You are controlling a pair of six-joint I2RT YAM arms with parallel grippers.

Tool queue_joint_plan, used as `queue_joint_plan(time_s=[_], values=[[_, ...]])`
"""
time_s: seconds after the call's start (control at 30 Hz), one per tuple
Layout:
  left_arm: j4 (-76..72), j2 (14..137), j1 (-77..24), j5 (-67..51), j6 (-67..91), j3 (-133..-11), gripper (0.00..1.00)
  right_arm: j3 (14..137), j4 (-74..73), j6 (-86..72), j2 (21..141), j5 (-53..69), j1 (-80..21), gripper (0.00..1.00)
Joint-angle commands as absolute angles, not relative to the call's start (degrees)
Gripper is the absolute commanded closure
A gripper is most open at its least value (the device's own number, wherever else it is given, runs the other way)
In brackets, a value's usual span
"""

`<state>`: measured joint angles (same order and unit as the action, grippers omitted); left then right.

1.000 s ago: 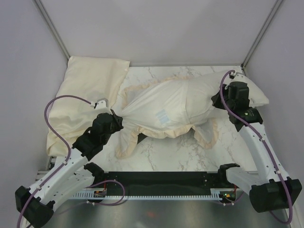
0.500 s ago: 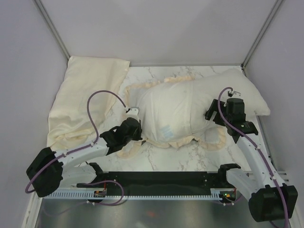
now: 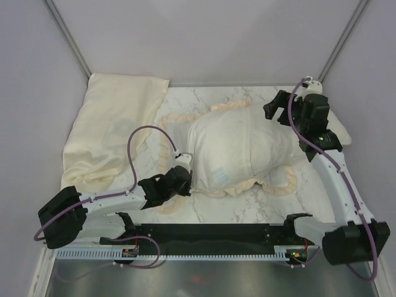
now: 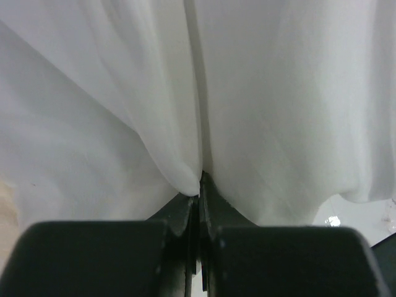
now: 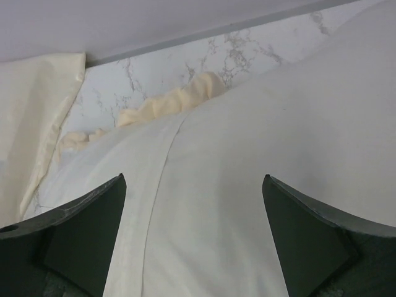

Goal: Remove the pillowcase from the pillow

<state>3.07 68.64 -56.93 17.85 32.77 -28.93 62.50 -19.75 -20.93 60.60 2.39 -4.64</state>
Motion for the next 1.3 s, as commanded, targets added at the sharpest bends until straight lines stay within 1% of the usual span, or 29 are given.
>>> queue_joint_plan(time_s=[0.0, 0.03, 0.07, 0.13, 0.17, 0.2, 0.23, 0.27, 0.3, 0.33, 0.37, 0.43, 0.47, 0.53, 0.6, 0.77, 0.97, 1.03, 1.07, 1.13, 1.17, 1.2, 1.27], values=[[1.3, 66.4, -59.0, 18.4, 34.7, -28.0, 0.98, 63.7, -13.3, -20.2, 70.6, 9.9, -4.6, 0.02], [1.5, 66.1, -59.1, 18.5, 34.7, -27.9, 0.98, 63.3, -12.2, -20.6, 74.4, 12.8, -4.7, 0.02], [1.9, 65.5, -59.4, 18.7, 34.7, -28.0, 0.98, 62.7, -10.8, -21.0, 76.1, 13.1, -4.7, 0.02], [2.9, 64.8, -59.4, 19.9, 34.0, -28.8, 0.98, 60.1, -11.1, -20.5, 79.4, 10.5, -5.9, 0.02], [3.4, 64.1, -59.4, 20.5, 33.5, -29.4, 0.87, 59.0, -11.5, -20.0, 80.2, 8.9, -6.3, 0.02], [4.8, 63.8, -59.4, 22.0, 32.8, -30.9, 0.74, 56.5, -11.9, -19.9, 81.1, 7.7, -7.1, 0.02], [6.0, 63.5, -59.4, 23.2, 31.4, -32.0, 0.54, 55.0, -12.2, -19.8, 81.2, 6.8, -7.4, 0.04], [7.4, 63.4, -59.4, 24.4, 30.7, -33.3, 0.25, 53.6, -12.2, -19.7, 81.3, 6.4, -7.6, 0.17], [9.7, 63.3, -59.4, 27.1, 29.1, -36.4, 0.18, 50.8, -12.2, -19.9, 81.0, 6.0, -8.2, 0.27], [11.0, 63.3, -59.4, 28.5, 28.1, -38.2, 0.13, 49.5, -12.3, -20.0, 80.6, 5.4, -8.3, 0.38], [11.8, 63.3, -59.4, 29.7, 27.1, -42.1, 0.06, 48.4, -12.2, -20.0, 80.2, 4.4, -9.0, 0.54], [12.2, 64.0, -59.3, 32.4, 23.7, -46.1, 0.02, 45.4, -12.2, -20.2, 78.6, 3.8, -9.5, 0.7], [12.0, 64.4, -59.2, 33.0, 22.6, -48.2, 0.0, 44.7, -12.2, -20.3, 78.0, 3.3, -9.8, 0.85], [9.5, 67.1, -58.7, 33.7, 18.6, -54.3, 0.0, 42.9, -12.2, -20.7, 76.0, 3.1, -10.0, 0.99], [7.4, 70.2, -57.1, 32.3, 16.0, -59.9, 0.0, 42.0, -12.2, -20.8, 74.9, 3.0, -10.3, 1.0], [6.9, 84.9, -49.4, 24.5, 14.9, -71.6, 0.0, 40.1, -13.1, -21.0, 71.3, 3.1, -10.8, 1.0], [7.9, 99.0, -46.0, 16.4, 15.4, -79.4, 0.0, 38.1, -14.0, -21.7, 68.0, 3.5, -11.3, 1.0], [8.0, 100.7, -45.9, 14.3, 16.2, -79.5, 0.01, 37.4, -14.2, -22.0, 67.1, 3.1, -11.3, 1.0], [7.7, 101.6, -46.0, 12.5, 17.0, -78.8, 0.1, 37.0, -14.3, -21.9, 66.7, 2.9, -11.3, 1.0], [7.3, 102.0, -45.9, 11.6, 17.8, -77.9, 0.34, 36.7, -14.4, -21.9, 66.6, 2.3, -11.3, 1.0], [7.0, 102.0, -45.8, 11.5, 18.1, -77.1, 0.69, 36.7, -14.4, -21.9, 66.7, 1.7, -11.3, 1.0], [6.7, 102.0, -45.7, 11.8, 18.5, -76.7, 0.82, 36.7, -14.5, -22.0, 66.9, 1.1, -11.3, 1.0], [6.8, 101.8, -44.7, 12.5, 18.7, -75.8, 0.98, 36.7, -14.9, -22.1, 67.0, -1.0, -11.3, 1.0]])
